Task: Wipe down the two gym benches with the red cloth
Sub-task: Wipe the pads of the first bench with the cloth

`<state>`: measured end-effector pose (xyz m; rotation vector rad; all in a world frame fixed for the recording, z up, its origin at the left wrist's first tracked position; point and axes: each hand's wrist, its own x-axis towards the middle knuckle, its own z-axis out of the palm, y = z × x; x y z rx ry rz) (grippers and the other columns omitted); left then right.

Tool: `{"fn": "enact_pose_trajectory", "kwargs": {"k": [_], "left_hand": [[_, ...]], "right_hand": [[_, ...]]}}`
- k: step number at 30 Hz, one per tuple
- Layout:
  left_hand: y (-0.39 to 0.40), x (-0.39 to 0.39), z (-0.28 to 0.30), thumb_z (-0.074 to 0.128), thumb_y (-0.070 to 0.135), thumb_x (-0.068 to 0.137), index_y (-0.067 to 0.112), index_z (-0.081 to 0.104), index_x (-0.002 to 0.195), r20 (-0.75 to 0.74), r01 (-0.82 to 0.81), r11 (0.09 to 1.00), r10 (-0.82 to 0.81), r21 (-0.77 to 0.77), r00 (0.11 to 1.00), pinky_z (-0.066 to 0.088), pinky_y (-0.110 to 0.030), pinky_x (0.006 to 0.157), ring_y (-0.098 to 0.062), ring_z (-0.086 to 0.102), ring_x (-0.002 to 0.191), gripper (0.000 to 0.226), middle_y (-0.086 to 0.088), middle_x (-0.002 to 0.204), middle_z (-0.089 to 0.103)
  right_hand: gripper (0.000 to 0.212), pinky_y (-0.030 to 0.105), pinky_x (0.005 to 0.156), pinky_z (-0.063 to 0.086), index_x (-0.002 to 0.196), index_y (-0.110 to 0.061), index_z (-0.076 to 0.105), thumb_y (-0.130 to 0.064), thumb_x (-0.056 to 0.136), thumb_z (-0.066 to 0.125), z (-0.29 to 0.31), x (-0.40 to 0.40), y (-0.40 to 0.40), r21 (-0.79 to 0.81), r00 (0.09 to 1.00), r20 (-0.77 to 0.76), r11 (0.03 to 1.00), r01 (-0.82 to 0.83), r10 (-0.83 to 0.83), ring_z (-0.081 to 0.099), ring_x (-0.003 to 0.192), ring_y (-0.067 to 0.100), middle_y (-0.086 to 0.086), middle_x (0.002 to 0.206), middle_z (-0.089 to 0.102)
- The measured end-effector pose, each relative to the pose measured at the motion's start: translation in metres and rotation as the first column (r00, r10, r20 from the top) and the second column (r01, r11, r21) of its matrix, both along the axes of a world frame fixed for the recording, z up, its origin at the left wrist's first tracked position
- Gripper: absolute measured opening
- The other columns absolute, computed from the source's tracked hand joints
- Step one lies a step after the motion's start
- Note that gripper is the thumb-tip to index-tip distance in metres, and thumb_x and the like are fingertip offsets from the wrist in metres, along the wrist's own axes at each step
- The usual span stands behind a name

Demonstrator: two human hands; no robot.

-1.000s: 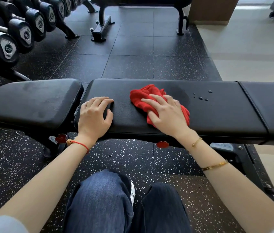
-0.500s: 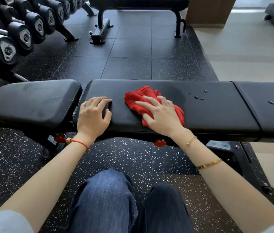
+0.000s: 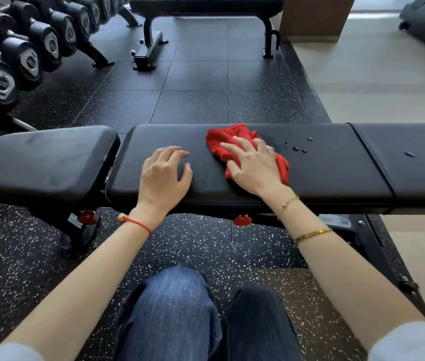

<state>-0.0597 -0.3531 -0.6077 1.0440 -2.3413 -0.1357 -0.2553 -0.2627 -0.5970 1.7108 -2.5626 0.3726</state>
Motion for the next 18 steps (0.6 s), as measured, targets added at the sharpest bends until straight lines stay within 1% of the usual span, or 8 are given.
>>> {"fn": "enact_pose_trajectory", "kwargs": {"k": [3,7,9,11,13,15,16,18], "left_hand": [[0.017,-0.032,0.0,0.059,0.023,0.088,0.014,0.068,0.114,0.0,0.042,0.999,-0.042,0.011,0.999,0.044,-0.04,0.096,-0.024,0.057,0.118,0.029,-0.003,0.123,0.065],[0.031,-0.054,-0.006,0.056,0.025,0.09,0.013,0.066,0.116,0.008,0.063,0.998,-0.063,0.026,0.998,0.043,-0.039,0.099,-0.025,0.056,0.118,0.031,-0.003,0.123,0.065],[0.034,-0.057,-0.012,0.052,0.027,0.09,0.012,0.065,0.117,0.033,0.057,0.998,-0.057,0.019,0.998,0.04,-0.04,0.101,-0.026,0.056,0.12,0.033,-0.004,0.124,0.065],[0.035,-0.058,-0.014,0.048,0.029,0.089,0.012,0.064,0.117,0.042,0.04,0.999,-0.041,0.005,0.998,0.04,-0.041,0.102,-0.027,0.055,0.119,0.036,-0.003,0.123,0.065],[0.036,-0.06,-0.014,0.044,0.03,0.089,0.013,0.064,0.115,0.063,0.029,1.0,-0.028,-0.012,0.998,0.04,-0.041,0.102,-0.027,0.055,0.119,0.038,-0.003,0.123,0.064],[0.036,-0.062,-0.013,0.042,0.031,0.089,0.014,0.064,0.115,0.084,0.027,0.999,-0.025,-0.019,0.996,0.04,-0.041,0.102,-0.026,0.055,0.118,0.038,-0.002,0.123,0.064],[0.036,-0.062,-0.013,0.042,0.032,0.089,0.014,0.064,0.115,0.088,0.026,0.999,-0.024,-0.018,0.996,0.04,-0.04,0.102,-0.025,0.055,0.118,0.038,-0.002,0.123,0.064],[0.036,-0.061,-0.013,0.041,0.032,0.088,0.015,0.064,0.114,0.086,0.021,1.0,-0.02,-0.015,0.996,0.04,-0.04,0.101,-0.025,0.056,0.117,0.038,-0.001,0.122,0.064]], "right_hand": [[0.048,0.045,0.111,0.025,0.141,-0.046,0.041,-0.043,0.093,0.044,-0.003,0.007,0.029,-0.029,0.997,0.007,0.996,-0.081,0.082,0.033,0.134,0.03,-0.013,0.153,0.037],[0.048,0.043,0.109,0.026,0.139,-0.048,0.043,-0.042,0.091,0.044,-0.006,-0.009,0.063,-0.093,0.999,0.019,0.995,-0.044,0.046,0.035,0.133,0.025,-0.016,0.151,0.039],[0.046,0.041,0.109,0.025,0.138,-0.048,0.044,-0.043,0.092,0.045,-0.007,-0.028,0.069,-0.095,1.0,0.018,0.995,0.012,-0.011,0.035,0.132,0.024,-0.017,0.15,0.039],[0.045,0.042,0.109,0.024,0.138,-0.048,0.044,-0.041,0.094,0.046,-0.008,-0.054,0.066,-0.081,0.993,0.018,0.99,0.116,-0.115,0.035,0.132,0.027,-0.015,0.151,0.039],[0.045,0.044,0.111,0.023,0.14,-0.047,0.043,-0.041,0.095,0.044,-0.003,-0.078,0.051,-0.043,0.969,0.039,0.969,0.244,-0.243,0.033,0.135,0.031,-0.011,0.154,0.037],[0.046,0.045,0.113,0.022,0.141,-0.047,0.04,-0.043,0.096,0.041,0.003,-0.082,0.031,0.009,0.952,0.057,0.953,0.301,-0.301,0.029,0.137,0.033,-0.008,0.156,0.033],[0.046,0.044,0.113,0.021,0.142,-0.047,0.039,-0.044,0.096,0.04,0.005,-0.075,0.022,0.027,0.957,0.053,0.959,0.283,-0.284,0.028,0.138,0.033,-0.007,0.156,0.032],[0.048,0.044,0.113,0.022,0.142,-0.047,0.038,-0.044,0.095,0.041,0.002,-0.049,0.013,0.029,0.985,0.037,0.986,0.165,-0.166,0.029,0.137,0.032,-0.009,0.156,0.032]]}}
